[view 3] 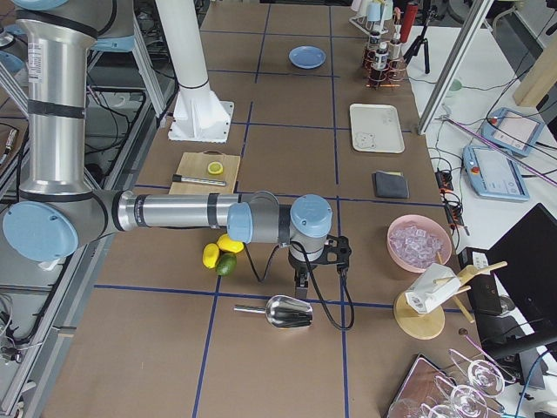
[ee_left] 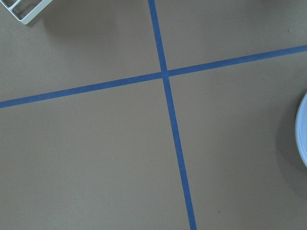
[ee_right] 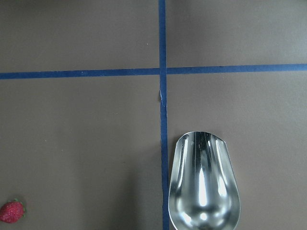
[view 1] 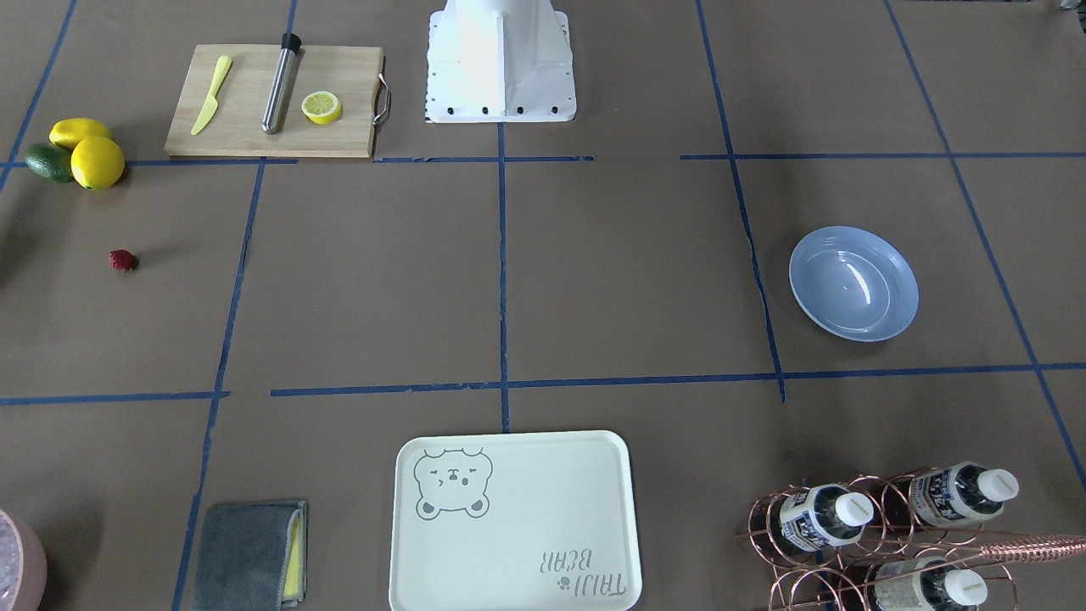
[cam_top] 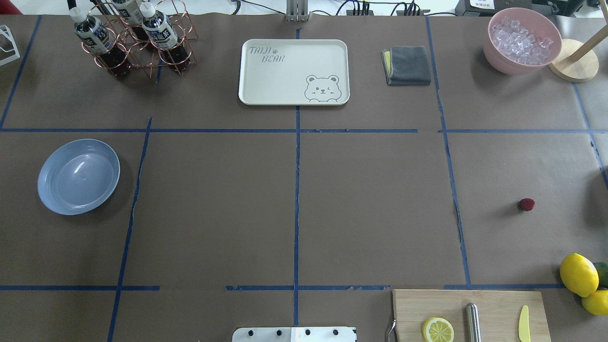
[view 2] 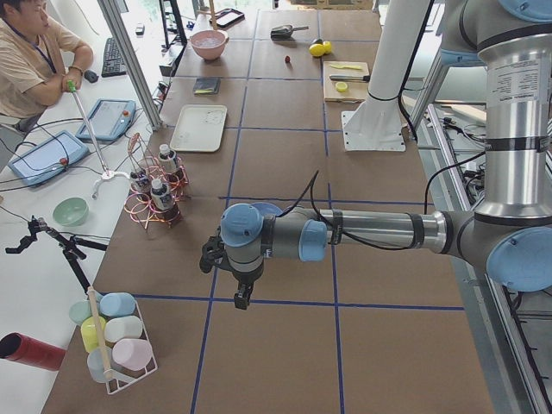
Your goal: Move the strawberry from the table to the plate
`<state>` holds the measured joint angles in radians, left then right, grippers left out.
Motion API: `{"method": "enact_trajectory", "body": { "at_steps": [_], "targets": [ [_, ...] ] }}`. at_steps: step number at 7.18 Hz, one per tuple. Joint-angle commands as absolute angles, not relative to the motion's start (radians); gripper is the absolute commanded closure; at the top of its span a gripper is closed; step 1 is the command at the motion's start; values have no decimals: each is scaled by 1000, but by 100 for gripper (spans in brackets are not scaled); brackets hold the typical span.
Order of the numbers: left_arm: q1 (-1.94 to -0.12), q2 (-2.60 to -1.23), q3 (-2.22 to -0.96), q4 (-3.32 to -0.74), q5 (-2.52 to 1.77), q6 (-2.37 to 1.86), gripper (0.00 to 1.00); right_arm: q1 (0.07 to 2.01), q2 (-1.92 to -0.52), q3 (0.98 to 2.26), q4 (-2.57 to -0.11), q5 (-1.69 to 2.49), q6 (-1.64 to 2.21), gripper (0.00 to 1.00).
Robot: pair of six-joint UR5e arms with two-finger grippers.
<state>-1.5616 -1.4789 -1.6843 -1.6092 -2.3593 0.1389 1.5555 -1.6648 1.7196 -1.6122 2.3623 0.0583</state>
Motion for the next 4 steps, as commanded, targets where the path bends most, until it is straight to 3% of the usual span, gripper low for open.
{"method": "enact_trajectory", "body": {
  "at_steps": [1, 4],
  "targets": [
    [-1562, -1477, -1686, -1609, -2361, 141, 0, 1555, -1666, 1720, -1612, 2362, 57, 0],
    [-1560, -1479, -1713, -1614, -2352, 141, 0, 1554, -1652, 1729, -1611, 2364, 64, 0]
  ]
}}
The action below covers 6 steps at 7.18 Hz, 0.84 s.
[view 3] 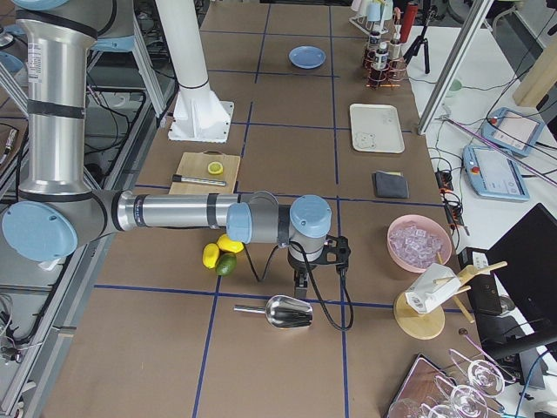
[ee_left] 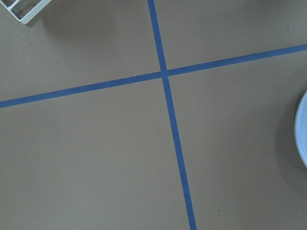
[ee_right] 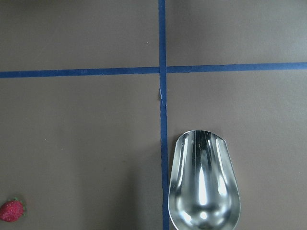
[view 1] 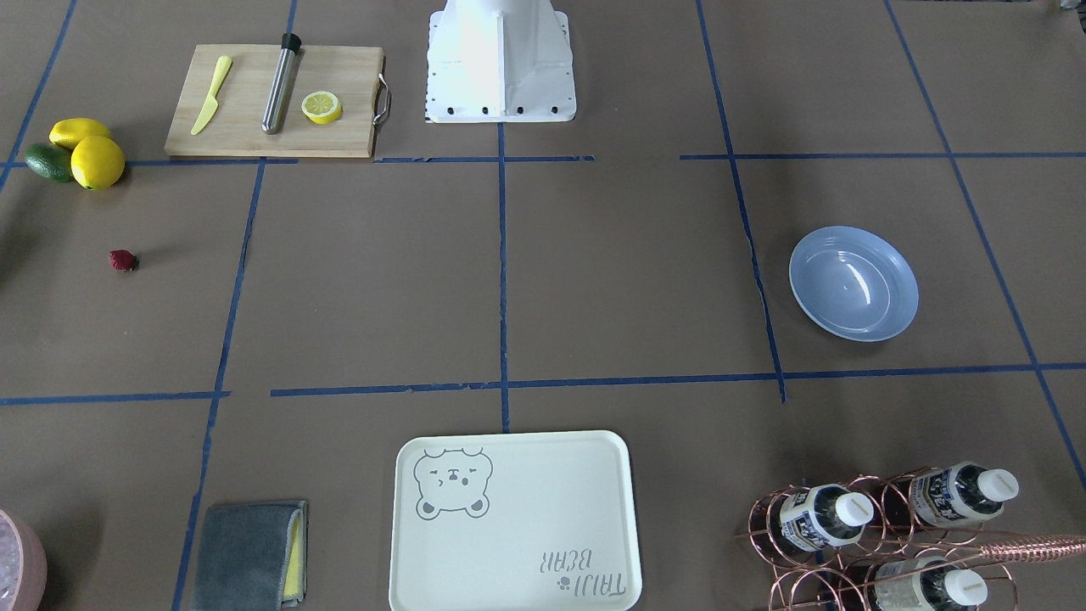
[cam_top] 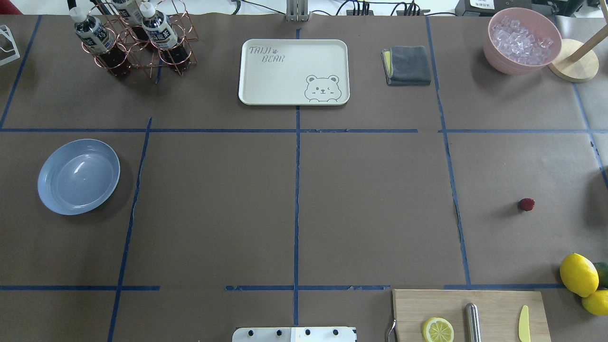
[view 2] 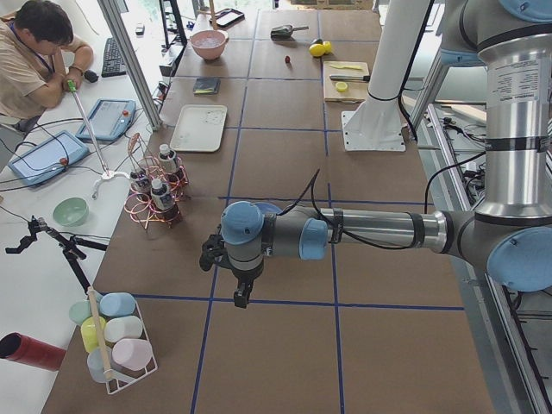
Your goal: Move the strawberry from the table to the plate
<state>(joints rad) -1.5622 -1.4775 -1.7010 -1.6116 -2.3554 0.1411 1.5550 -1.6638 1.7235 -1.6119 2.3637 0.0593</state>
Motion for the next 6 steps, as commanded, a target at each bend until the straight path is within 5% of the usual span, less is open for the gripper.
{"method": "enact_trajectory", "body": {
  "at_steps": [1, 6],
  "targets": [
    [-1557, -1483, -1723, -1647, -2353, 137, 0, 1536, -1623, 1733, -1530, 2364, 71, 0],
    [-1555, -1511, -1651, -2239, -2367, 26, 0, 1491, -1569, 1721, -1312, 2352, 249, 0]
  ]
}}
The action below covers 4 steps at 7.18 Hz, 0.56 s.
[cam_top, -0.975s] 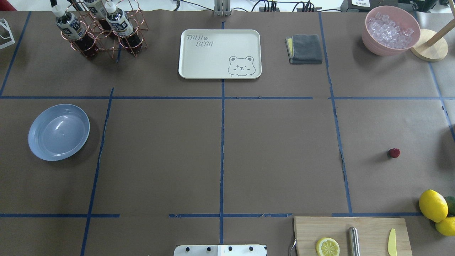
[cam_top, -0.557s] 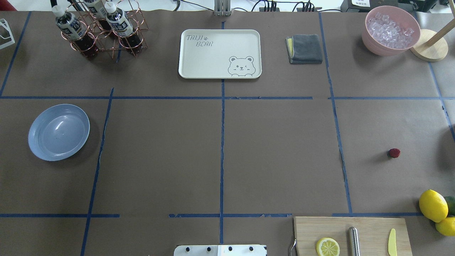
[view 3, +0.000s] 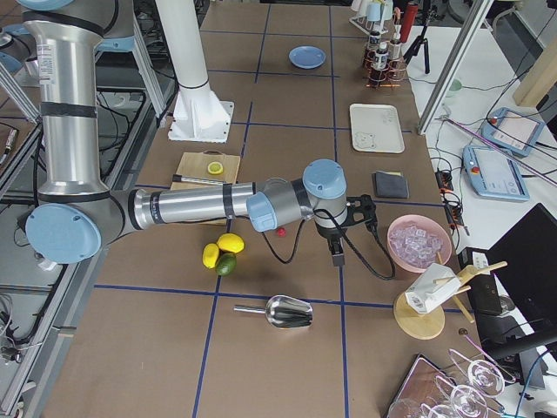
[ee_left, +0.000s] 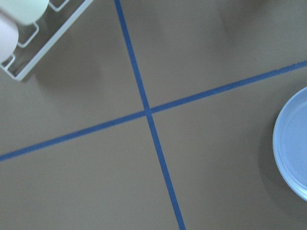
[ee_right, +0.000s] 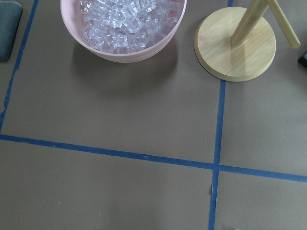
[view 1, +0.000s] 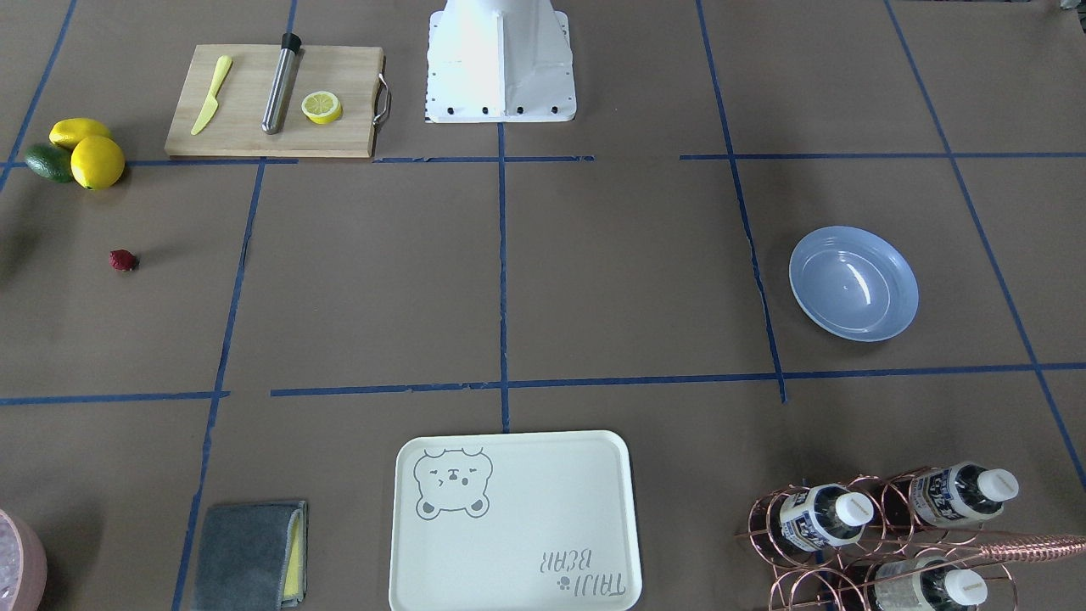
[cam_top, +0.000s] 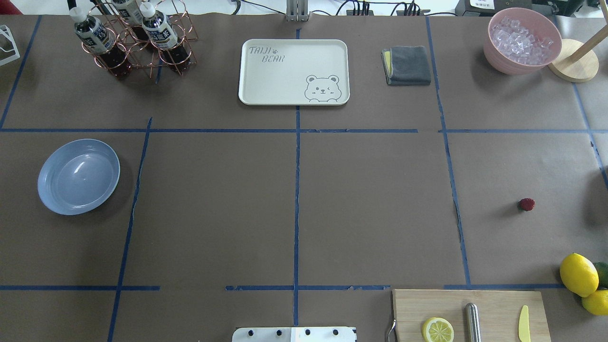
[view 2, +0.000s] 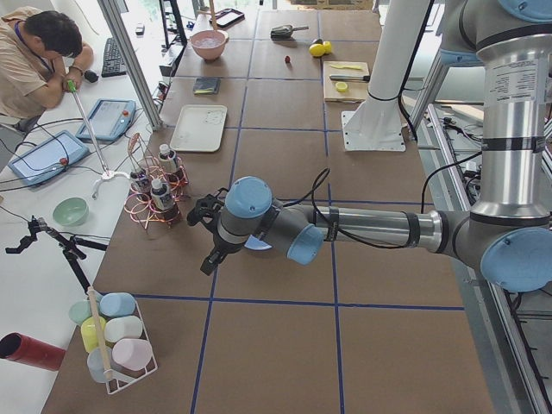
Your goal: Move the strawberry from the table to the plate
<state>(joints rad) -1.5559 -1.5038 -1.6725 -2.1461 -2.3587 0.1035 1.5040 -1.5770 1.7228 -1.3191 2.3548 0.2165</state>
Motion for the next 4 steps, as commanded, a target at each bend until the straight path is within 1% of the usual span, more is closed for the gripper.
{"method": "enact_trajectory", "body": {
  "at_steps": [1, 2, 3, 4],
  "targets": [
    [-1537, -1503, -1640, -2319, -2420, -123, 0, 1491, -1569, 1729, -1312, 2350, 247, 0],
    [-1504, -1497, -1591, -2462, -2442, -156, 0, 1490, -1568, 1730, -1310, 2350, 247, 0],
    [-1421, -1458, -1566, -2590, -2447, -220, 0, 1485, -1565, 1732, -1310, 2350, 245, 0],
    [-1322, -1459, -1545, -2605, -2384, -400, 0, 1482, -1565, 1732, -1310, 2350, 247, 0]
  ]
}}
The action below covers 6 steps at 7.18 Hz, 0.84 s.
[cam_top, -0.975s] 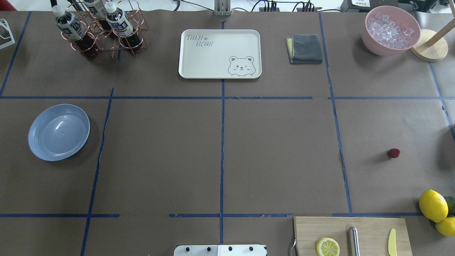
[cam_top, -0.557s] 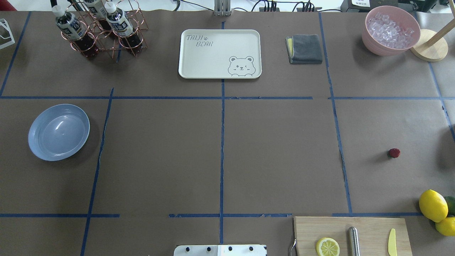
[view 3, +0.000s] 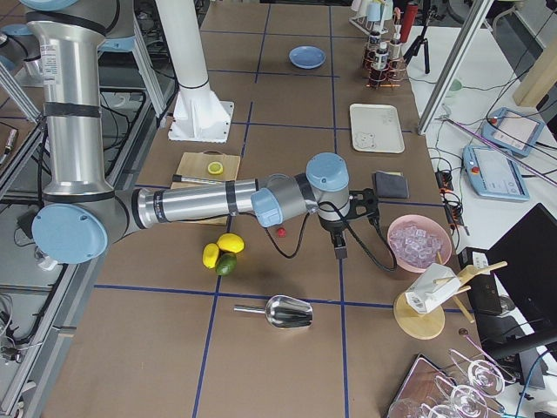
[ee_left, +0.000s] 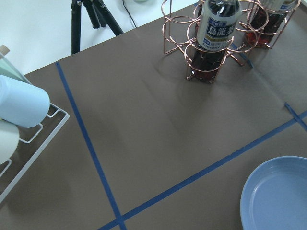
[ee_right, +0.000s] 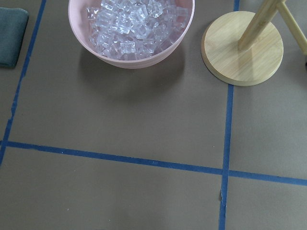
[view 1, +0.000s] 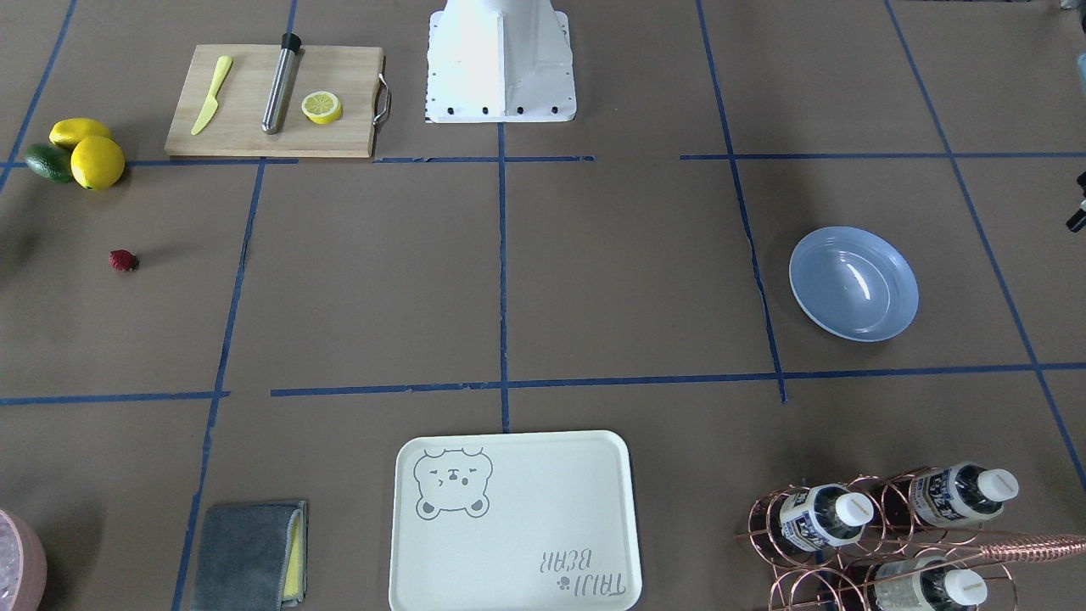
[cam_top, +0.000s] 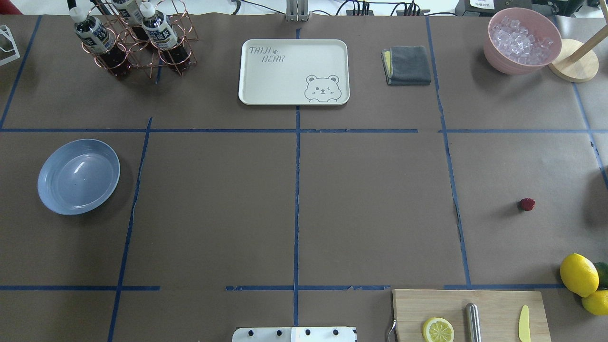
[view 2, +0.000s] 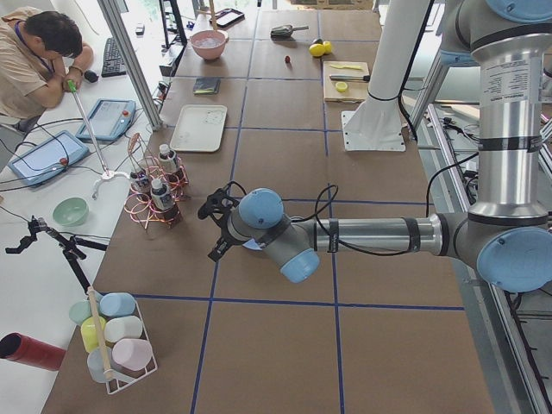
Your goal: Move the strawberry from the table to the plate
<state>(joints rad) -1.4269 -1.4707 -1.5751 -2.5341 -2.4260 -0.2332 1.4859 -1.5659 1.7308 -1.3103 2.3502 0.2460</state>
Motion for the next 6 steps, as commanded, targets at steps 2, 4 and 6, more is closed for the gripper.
{"method": "enact_trajectory", "body": {
  "at_steps": [2, 4, 6],
  "targets": [
    [-1162, -1459, -1507, -2698, -2176, -728, 31, 1482, -1566, 1730, -1310, 2350, 248, 0],
    [-1002, -1459, -1453, -2810, -2044, -925, 37, 1483, -1566, 1729, -1312, 2349, 249, 0],
    [-939, -1459, -1440, -2846, -2026, -992, 37, 1482, -1566, 1729, -1312, 2349, 250, 0]
  ]
}}
